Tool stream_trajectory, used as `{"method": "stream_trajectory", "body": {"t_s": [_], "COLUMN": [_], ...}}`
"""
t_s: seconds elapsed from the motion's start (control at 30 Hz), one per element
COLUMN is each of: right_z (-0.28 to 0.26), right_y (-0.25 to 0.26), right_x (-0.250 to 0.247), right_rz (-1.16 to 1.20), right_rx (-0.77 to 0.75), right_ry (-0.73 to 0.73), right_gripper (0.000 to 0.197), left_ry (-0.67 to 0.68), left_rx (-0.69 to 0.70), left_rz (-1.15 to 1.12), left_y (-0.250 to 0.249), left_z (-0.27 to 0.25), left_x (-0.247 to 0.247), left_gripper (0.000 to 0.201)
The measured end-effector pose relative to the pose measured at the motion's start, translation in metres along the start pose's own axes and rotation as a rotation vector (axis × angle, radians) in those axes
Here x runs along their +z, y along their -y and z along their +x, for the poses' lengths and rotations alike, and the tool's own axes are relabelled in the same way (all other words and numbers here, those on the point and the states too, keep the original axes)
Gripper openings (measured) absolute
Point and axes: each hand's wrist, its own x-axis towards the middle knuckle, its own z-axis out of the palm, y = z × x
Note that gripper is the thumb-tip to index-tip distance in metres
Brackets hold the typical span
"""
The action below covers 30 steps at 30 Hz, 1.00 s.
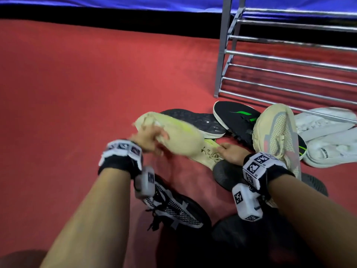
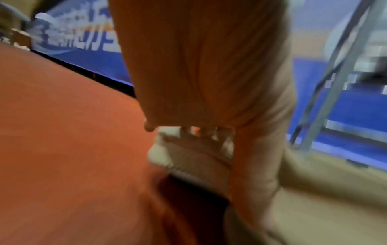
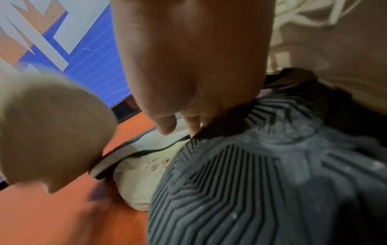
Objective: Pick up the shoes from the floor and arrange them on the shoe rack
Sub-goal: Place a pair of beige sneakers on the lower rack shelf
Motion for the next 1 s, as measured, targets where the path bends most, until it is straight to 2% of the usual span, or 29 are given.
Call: {"method": "stream_trajectory", "body": {"t_s": [0.03,0.07,0.1,0.17,0.27,0.3,0.37,0.43,0.47,0.57,0.6,0.67,0.73,0.87,1.0], "right_z": [0.000,0.001,0.001,0.005,0.007,0.007,0.007,0.009,0.011,0.019,0.023,0.025,0.018,0.012,0.007], "right_y": [0.000,0.001,0.001,0.001,0.000,0.000,0.002,0.006,0.007,0.007,0.005,0.004,0.011,0.010,0.009], "right_x": [0.000,0.000,-0.001,0.000,0.002,0.002,0.002,0.001,0.000,-0.001,-0.001,-0.001,-0.005,-0.009,-0.008], "right_rz": [-0.004,-0.002,-0.001,0.004,-0.003,-0.008,-0.007,0.009,0.022,0.099,0.144,0.195,0.224,0.318,0.174], "right_rx": [0.008,0.014,0.021,0.034,0.043,0.046,0.058,0.067,0.062,0.025,0.022,0.019,-0.024,0.024,0.065], "right_ry": [0.001,0.007,0.017,0.026,-0.008,-0.026,-0.040,-0.018,-0.010,-0.003,0.010,0.047,0.069,0.111,0.120], "right_gripper": [0.044,0.044,0.044,0.044,0.043,0.042,0.042,0.046,0.049,0.056,0.059,0.065,0.063,0.054,0.045], "left_ry": [0.145,0.177,0.145,0.014,-0.216,-0.346,-0.563,-0.621,-0.600,-0.403,-0.349,-0.321,-0.362,-0.603,-0.784], "left_rx": [-0.077,-0.139,-0.174,-0.200,-0.275,-0.332,-0.513,-0.771,-0.832,-0.834,-0.848,-0.869,-0.886,-0.878,-0.793], "left_rz": [0.057,0.050,-0.017,-0.216,-0.562,-0.661,-0.694,-0.760,-0.857,-0.957,-0.952,-1.008,-1.110,-1.226,-1.346], "left_y": [0.011,0.017,0.021,0.022,0.015,0.009,0.000,-0.007,-0.013,-0.006,0.005,0.009,-0.019,-0.050,-0.056], "left_z": [-0.001,-0.007,-0.012,-0.012,-0.007,-0.006,-0.004,-0.005,-0.006,0.009,0.021,0.033,0.018,0.015,0.018], "left_x": [0.024,0.045,0.062,0.077,0.066,0.061,0.055,0.055,0.054,0.069,0.080,0.092,0.086,0.089,0.096], "left_gripper": [0.052,0.054,0.056,0.056,0.037,0.029,0.014,0.059,0.082,0.139,0.152,0.159,0.157,0.117,0.103]}}
